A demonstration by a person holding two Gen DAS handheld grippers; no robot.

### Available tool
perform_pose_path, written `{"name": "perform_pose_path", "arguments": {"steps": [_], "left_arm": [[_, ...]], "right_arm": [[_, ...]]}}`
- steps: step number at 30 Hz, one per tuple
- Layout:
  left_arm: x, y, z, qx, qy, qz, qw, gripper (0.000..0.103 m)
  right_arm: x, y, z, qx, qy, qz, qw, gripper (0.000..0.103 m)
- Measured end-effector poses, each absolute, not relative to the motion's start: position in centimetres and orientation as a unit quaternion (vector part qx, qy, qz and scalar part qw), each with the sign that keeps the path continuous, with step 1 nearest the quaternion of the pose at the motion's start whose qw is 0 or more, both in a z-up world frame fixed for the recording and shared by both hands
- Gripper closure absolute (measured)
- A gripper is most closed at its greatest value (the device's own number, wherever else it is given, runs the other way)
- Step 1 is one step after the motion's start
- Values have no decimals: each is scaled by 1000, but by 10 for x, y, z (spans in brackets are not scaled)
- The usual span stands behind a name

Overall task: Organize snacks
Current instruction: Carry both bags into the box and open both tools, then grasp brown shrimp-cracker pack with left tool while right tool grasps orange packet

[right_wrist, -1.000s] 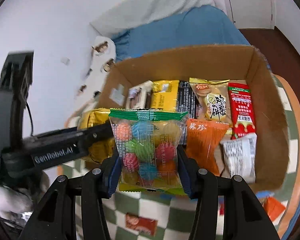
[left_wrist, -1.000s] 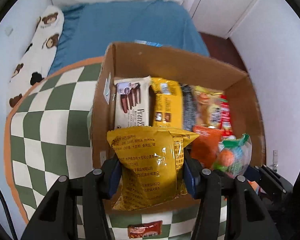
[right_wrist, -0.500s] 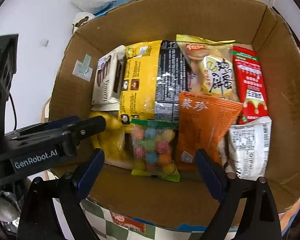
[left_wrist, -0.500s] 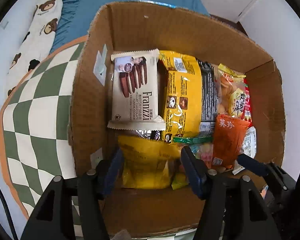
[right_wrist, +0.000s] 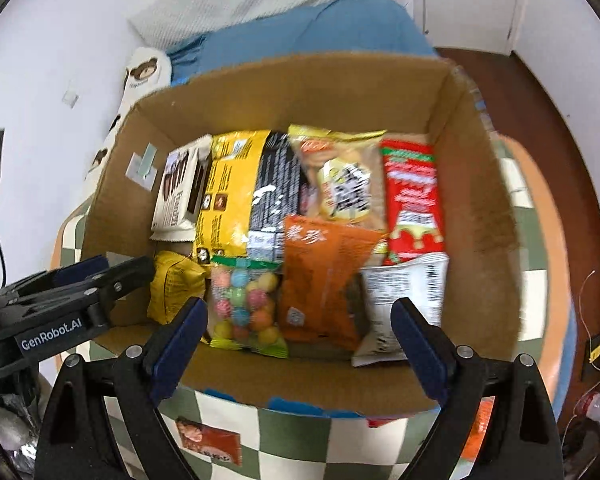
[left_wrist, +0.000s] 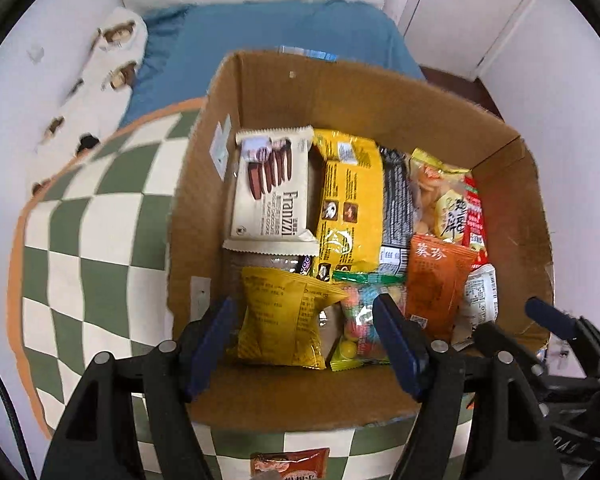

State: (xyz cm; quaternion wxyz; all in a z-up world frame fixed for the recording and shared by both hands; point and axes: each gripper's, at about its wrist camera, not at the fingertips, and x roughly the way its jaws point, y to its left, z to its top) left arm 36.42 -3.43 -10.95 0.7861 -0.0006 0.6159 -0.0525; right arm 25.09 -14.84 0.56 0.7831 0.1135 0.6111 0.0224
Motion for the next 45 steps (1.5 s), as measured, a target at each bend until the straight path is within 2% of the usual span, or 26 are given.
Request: {"name": "perform_pose_path", "arguments": {"steps": [13,21,26,30,34,35,38,40,45], "left_arm": [[297,-48,-27,20,507,-70,859,33],[263,-54,3,22,482,-80,872,33],[244,-56,4,10,487,-75,870,33],[236,-45,-21,-30,524,-63,849,33],[225,-13,-80,-129,602,-35,787,33],[222,-5,-96,-153,620,-26,769,33],[201,18,-153,-235,676,7,699,33],[185,34,-191,-294,706,29,644,33],[158,61,-255,-437,713,81,543,33]], "right_arm": [[198,-166,86,91,532,-6,842,8],[156,-170,130,103,502,2,859,8],[135,-180,133,131,497,-1,858,8],[117,-200,111,170,520,-10,837,8],[102,-215,74,199,552,-1,810,8],[98,-217,64,201,559,1,805,9],[89,-220,35,201,580,6,789,21],[84,-222,18,211,590,8,780,23],[66,-232,-24,241,612,-2,753,23]]}}
